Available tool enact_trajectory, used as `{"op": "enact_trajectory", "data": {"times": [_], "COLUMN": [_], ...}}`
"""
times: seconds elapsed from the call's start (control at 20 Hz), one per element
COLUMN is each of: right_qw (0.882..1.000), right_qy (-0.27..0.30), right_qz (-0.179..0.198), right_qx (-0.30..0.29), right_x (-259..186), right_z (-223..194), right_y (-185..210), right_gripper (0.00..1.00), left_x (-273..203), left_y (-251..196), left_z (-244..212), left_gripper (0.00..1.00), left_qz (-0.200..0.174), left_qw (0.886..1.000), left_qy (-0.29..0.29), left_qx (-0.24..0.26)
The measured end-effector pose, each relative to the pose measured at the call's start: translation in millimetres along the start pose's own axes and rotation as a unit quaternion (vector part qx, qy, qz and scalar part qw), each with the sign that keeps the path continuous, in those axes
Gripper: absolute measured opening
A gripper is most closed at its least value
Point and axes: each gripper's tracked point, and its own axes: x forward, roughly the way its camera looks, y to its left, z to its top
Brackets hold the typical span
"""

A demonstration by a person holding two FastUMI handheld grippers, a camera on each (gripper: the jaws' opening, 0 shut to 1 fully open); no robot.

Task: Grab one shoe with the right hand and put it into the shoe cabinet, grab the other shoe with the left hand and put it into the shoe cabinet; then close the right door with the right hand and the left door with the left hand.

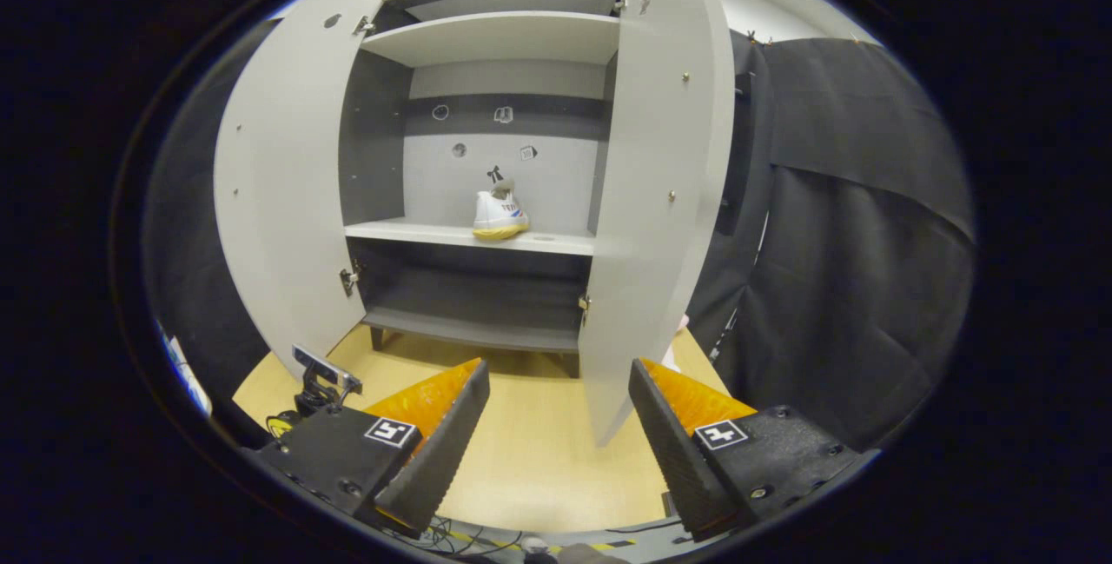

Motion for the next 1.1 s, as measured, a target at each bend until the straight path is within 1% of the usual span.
{"op": "enact_trajectory", "data": {"times": [0.05,0.1,0.15,0.2,0.25,0.3,0.35,0.4,0.45,0.5,0.55,0.65,0.85,1.05,1.1], "right_qw": [1.0,1.0,1.0,1.0,1.0,1.0,1.0,1.0,1.0,1.0,1.0,0.999,0.998,0.995,0.995], "right_qy": [0.003,0.006,0.006,0.005,0.003,0.001,-0.003,-0.006,-0.008,-0.011,-0.015,-0.021,-0.042,-0.063,-0.068], "right_qz": [0.001,0.003,0.006,0.008,0.008,0.008,0.01,0.01,0.011,0.012,0.014,0.019,0.037,0.068,0.073], "right_qx": [-0.001,0.0,0.003,0.005,0.005,0.005,0.005,0.004,0.004,0.007,0.011,0.015,0.019,0.029,0.029], "right_x": [1.0,1.2,1.4,0.9,0.3,0.0,-1.3,-1.4,-1.8,-1.6,-1.6,-1.8,-1.7,3.9,5.3], "right_z": [-1.5,-3.6,-3.8,-3.7,-3.0,-1.6,0.9,2.7,4.1,6.2,9.1,13.1,24.9,40.0,43.2], "right_y": [0.5,1.2,2.6,3.3,2.9,2.8,3.5,3.0,2.6,1.9,2.5,4.1,7.6,11.9,10.5], "right_gripper": [1.0,1.0,1.0,1.0,1.0,1.0,1.0,1.0,1.0,1.0,1.0,1.0,1.0,1.0,1.0], "left_x": [1.4,6.8,6.1,11.6,8.0,8.5,9.9,9.2,6.6,2.3,-3.8,-17.8,-49.3,-75.5,-83.8], "left_y": [1.1,-0.9,-1.8,-2.7,-0.8,-1.4,-3.0,-2.6,-0.6,1.2,3.0,10.3,28.2,30.2,24.5], "left_z": [5.1,5.2,5.9,6.5,7.5,10.2,10.6,12.5,18.1,27.6,39.1,72.2,159.6,246.1,267.5], "left_gripper": [0.71,0.66,0.71,0.29,0.14,0.09,0.07,0.15,0.14,0.1,0.1,0.11,0.11,0.1,0.01], "left_qz": [0.003,-0.002,-0.003,0.002,0.01,0.012,0.006,0.005,0.005,0.006,0.008,0.019,0.045,0.056,0.058], "left_qw": [1.0,1.0,1.0,1.0,1.0,1.0,1.0,1.0,1.0,1.0,1.0,0.999,0.996,0.991,0.989], "left_qy": [-0.006,-0.003,-0.002,-0.004,-0.004,-0.006,-0.004,-0.001,-0.001,-0.008,-0.015,-0.031,-0.078,-0.123,-0.134], "left_qx": [0.003,0.004,0.005,0.008,0.01,0.016,0.02,0.021,0.018,0.015,0.011,0.005,0.006,0.0,0.002]}}
